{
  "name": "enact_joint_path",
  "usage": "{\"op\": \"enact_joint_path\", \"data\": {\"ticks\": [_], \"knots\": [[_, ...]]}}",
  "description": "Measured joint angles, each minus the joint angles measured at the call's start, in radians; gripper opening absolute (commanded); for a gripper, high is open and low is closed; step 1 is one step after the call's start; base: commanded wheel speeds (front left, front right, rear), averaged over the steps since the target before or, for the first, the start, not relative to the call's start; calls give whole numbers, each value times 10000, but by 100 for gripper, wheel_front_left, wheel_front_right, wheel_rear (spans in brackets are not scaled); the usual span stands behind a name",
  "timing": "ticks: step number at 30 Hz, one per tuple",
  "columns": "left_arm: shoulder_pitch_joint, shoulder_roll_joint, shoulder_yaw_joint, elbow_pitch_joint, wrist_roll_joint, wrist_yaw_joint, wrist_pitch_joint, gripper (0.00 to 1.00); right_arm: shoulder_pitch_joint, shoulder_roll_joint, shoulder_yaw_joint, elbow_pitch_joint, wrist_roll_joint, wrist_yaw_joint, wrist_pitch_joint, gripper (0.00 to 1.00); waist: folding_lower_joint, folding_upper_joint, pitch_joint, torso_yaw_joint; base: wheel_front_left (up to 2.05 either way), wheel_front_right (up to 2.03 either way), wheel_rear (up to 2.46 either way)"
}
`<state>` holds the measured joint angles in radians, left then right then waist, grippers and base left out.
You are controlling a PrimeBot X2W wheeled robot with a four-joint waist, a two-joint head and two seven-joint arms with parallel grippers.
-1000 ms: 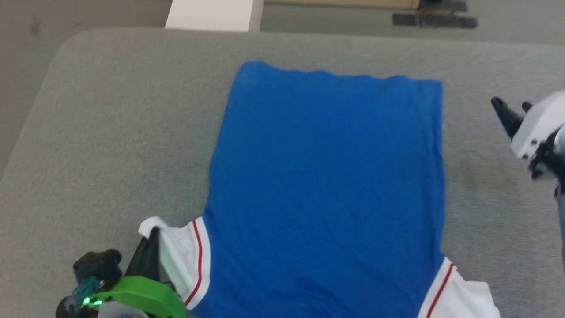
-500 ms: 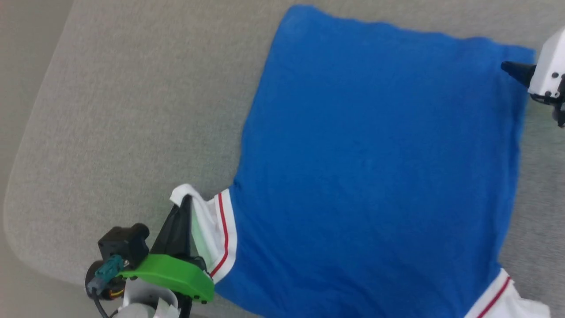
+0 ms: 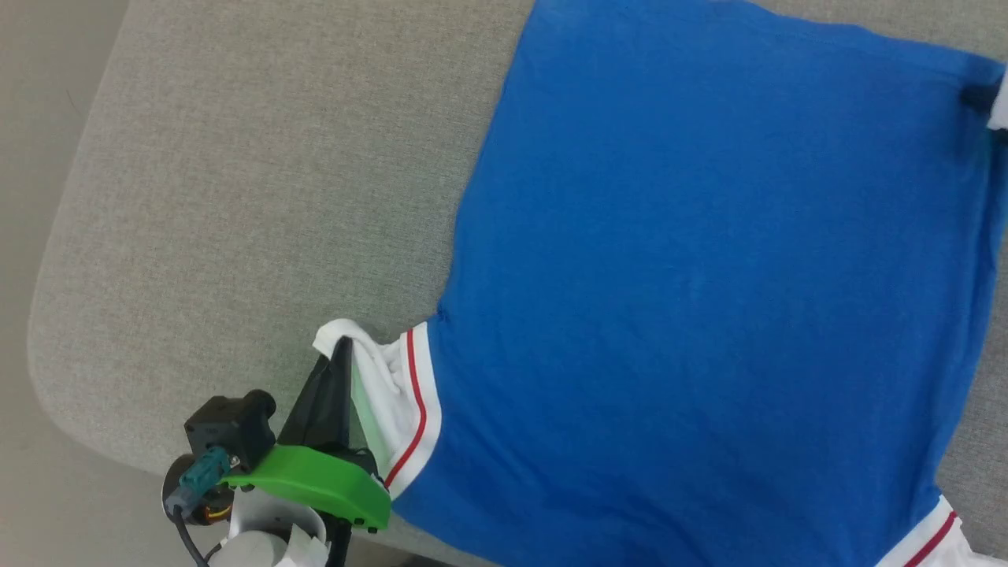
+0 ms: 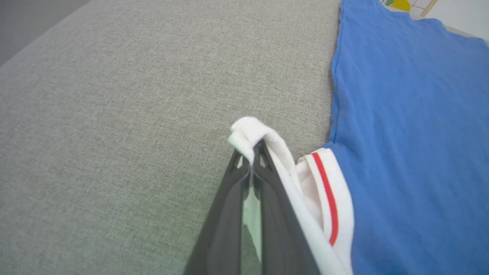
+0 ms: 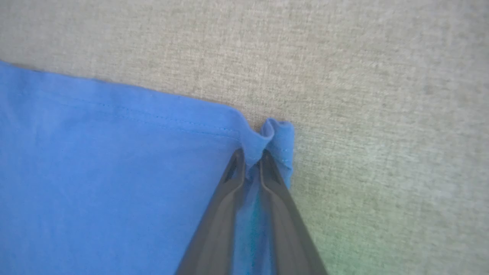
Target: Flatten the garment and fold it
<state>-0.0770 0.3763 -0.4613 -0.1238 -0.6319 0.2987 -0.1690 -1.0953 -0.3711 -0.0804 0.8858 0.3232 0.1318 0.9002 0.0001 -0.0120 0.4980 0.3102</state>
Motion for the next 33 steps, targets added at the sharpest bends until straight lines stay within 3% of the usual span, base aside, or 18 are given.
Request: {"op": "enact_joint_path", "data": {"ticks": [11,18,21,22,25,29,33], "knots": [[40,27,81,257,-96,21,-8,0,819,-284,1482,-704,280,0,-355,0,1,0,-776,-55,0,0,0],[775,422,497,167,-234,454,84,0,2356,-1569,2460,-2727,1417,2,-454,0,0,0,-1578,-412,0,0,0],[1054,600,656,40,-330,560,198,0,3360,-2054,2236,-3649,2044,2,-497,0,0,0,-1834,-753,0,0,0],[1221,765,779,-107,-376,690,322,0,4736,-2485,1847,-4408,2372,2,-470,0,0,1,-2075,-1151,0,0,0],[1479,959,911,-244,-387,884,454,0,6466,-2642,1241,-5148,2508,2,-466,0,-1,0,-2335,-1603,0,0,0],[1900,1172,1028,-393,-466,1080,640,0,8641,-2412,286,-5973,2514,4,-408,0,-1,0,-2637,-2179,0,0,0],[2178,1298,1116,-481,-568,1162,792,0,10888,-1728,-953,-6521,2451,4,-270,0,-1,1,-2934,-2748,0,0,0]]}}
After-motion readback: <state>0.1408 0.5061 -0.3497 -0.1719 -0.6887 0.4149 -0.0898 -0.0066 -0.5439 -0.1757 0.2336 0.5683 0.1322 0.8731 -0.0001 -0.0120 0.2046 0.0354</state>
